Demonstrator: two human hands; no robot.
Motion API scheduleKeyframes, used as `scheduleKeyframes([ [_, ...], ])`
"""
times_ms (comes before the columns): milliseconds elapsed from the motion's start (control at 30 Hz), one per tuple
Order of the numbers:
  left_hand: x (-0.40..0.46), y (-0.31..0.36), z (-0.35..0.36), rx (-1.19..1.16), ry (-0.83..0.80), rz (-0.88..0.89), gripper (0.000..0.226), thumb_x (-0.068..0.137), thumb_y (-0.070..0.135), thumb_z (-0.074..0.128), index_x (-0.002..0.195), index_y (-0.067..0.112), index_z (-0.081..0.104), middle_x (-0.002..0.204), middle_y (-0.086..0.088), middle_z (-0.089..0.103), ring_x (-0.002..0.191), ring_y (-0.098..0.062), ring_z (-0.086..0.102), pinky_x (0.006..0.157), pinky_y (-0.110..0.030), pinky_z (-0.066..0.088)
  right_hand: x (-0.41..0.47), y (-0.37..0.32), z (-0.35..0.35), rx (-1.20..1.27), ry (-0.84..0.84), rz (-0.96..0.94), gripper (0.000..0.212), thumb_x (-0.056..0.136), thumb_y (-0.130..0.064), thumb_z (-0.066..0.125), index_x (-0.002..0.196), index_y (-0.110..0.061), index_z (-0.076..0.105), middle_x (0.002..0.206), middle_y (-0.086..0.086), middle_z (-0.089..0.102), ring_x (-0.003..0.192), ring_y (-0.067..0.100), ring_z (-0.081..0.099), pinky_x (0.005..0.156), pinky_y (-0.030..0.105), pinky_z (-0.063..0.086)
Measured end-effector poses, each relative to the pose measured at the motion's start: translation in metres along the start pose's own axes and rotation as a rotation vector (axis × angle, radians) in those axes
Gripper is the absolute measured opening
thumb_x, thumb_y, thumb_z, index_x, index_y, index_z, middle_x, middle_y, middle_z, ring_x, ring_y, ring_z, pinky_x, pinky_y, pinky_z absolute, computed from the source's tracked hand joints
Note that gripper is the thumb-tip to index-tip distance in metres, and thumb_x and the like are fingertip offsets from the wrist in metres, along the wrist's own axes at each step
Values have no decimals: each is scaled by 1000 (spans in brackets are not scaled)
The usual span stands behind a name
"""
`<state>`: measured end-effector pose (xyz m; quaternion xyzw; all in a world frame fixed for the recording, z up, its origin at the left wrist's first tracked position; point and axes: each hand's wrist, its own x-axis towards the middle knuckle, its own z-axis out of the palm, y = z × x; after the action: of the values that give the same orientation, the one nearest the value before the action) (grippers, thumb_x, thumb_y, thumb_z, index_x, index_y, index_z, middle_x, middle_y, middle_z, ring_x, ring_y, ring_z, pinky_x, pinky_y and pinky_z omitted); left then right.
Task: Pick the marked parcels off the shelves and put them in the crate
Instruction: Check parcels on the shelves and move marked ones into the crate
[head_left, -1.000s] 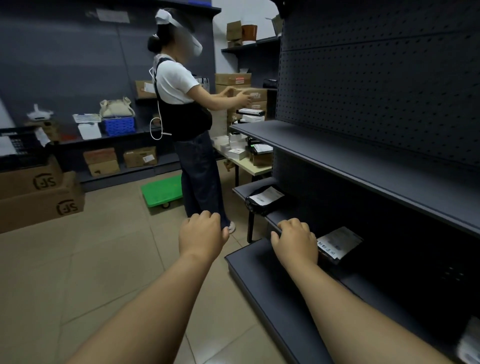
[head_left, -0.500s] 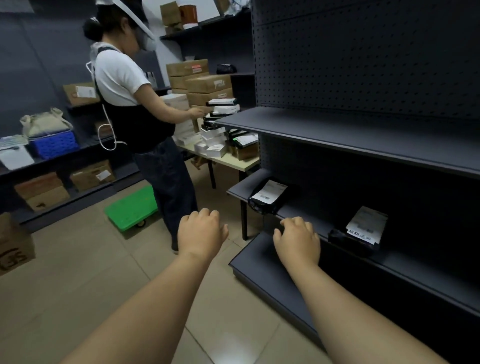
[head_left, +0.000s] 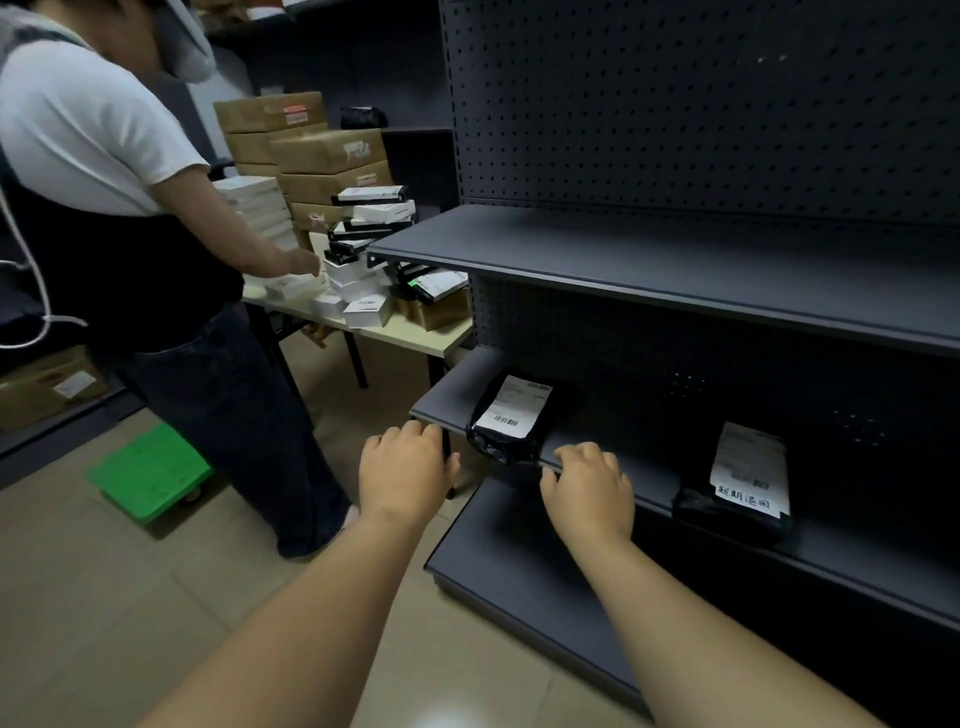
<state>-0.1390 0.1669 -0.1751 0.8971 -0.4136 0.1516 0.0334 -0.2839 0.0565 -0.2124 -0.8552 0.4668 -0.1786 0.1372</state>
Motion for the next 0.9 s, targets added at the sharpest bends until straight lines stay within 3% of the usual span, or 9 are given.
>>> scheduleKeyframes([
  [367,87,-20,37,-19,-76,72,35,93,46,41,108,20,58,108,-1,62,102,-21,56,85,-33,40,56,-13,33,-20,15,102,32,94,-35,48,122,-22,58,124,-2,56,117,19,47,95,31,38],
  [733,154,-30,76,-96,-92,206,30,91,44,45,98,18,58,102,-1,63,98,-22,58,77,-33,39,85,-21,60,-94,57,238,35,94,-36,48,126,-23,56,124,-4,55,117,18,48,96,30,37],
  [900,186,-39,101,-160,-120,277,35,91,45,46,110,19,60,108,-2,63,102,-23,57,82,-34,40,98,-36,77,-96,102,336,35,94,-35,48,126,-22,56,122,-3,57,114,17,49,93,30,39],
])
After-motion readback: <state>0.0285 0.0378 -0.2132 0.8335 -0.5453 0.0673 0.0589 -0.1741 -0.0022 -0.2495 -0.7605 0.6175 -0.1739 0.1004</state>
